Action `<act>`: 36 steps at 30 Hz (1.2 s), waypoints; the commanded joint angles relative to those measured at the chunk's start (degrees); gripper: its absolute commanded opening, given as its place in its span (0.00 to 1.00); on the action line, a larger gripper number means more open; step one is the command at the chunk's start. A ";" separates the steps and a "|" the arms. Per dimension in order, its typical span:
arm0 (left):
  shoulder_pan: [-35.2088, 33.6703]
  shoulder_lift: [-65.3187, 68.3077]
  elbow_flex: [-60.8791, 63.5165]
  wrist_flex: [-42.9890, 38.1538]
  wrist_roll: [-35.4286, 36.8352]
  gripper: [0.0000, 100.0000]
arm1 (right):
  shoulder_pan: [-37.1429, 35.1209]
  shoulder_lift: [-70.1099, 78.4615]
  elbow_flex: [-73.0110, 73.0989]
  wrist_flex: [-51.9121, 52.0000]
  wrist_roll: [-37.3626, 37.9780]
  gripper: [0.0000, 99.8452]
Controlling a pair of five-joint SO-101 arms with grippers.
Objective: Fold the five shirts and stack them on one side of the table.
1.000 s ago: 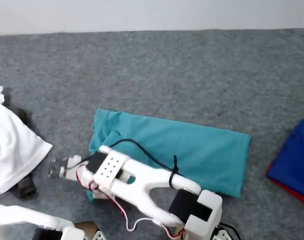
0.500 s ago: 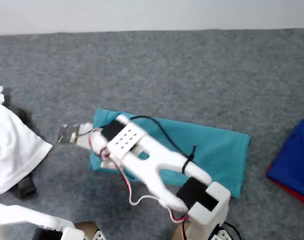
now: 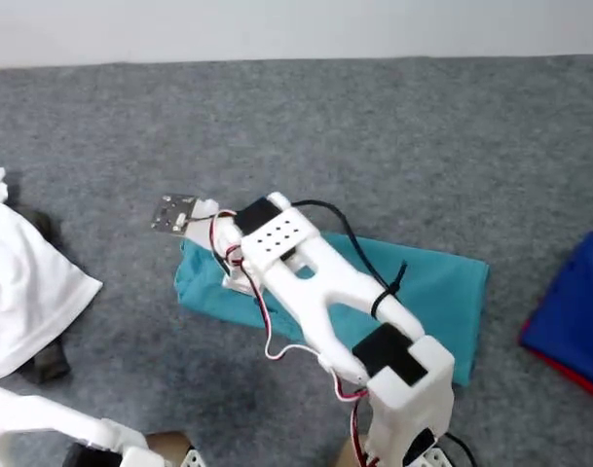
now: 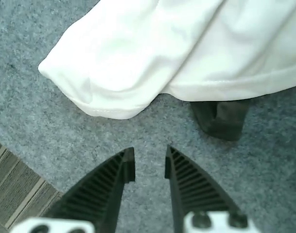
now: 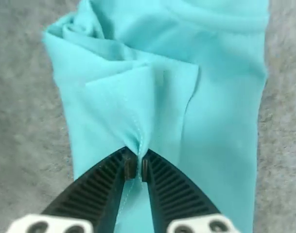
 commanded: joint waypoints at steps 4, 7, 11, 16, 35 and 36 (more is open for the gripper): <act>0.44 -1.41 -0.13 -0.79 -0.09 0.11 | 1.45 0.48 -2.99 -0.84 0.18 0.09; 0.44 -1.41 -0.13 -0.79 -0.09 0.11 | 2.86 0.75 -4.22 -0.92 -4.13 0.14; 0.44 -1.41 -0.13 -0.70 -0.09 0.11 | 5.85 0.84 -5.89 -1.10 -6.51 0.17; 0.35 -1.49 -0.13 0.18 -0.09 0.11 | 9.71 0.66 -7.74 -0.66 -6.51 0.17; 0.44 -1.49 -0.13 0.53 -0.09 0.11 | 4.62 4.00 -15.65 27.91 -9.14 0.01; 0.53 -1.41 -0.13 0.53 -0.09 0.11 | 5.67 5.67 -15.65 27.65 -9.14 0.01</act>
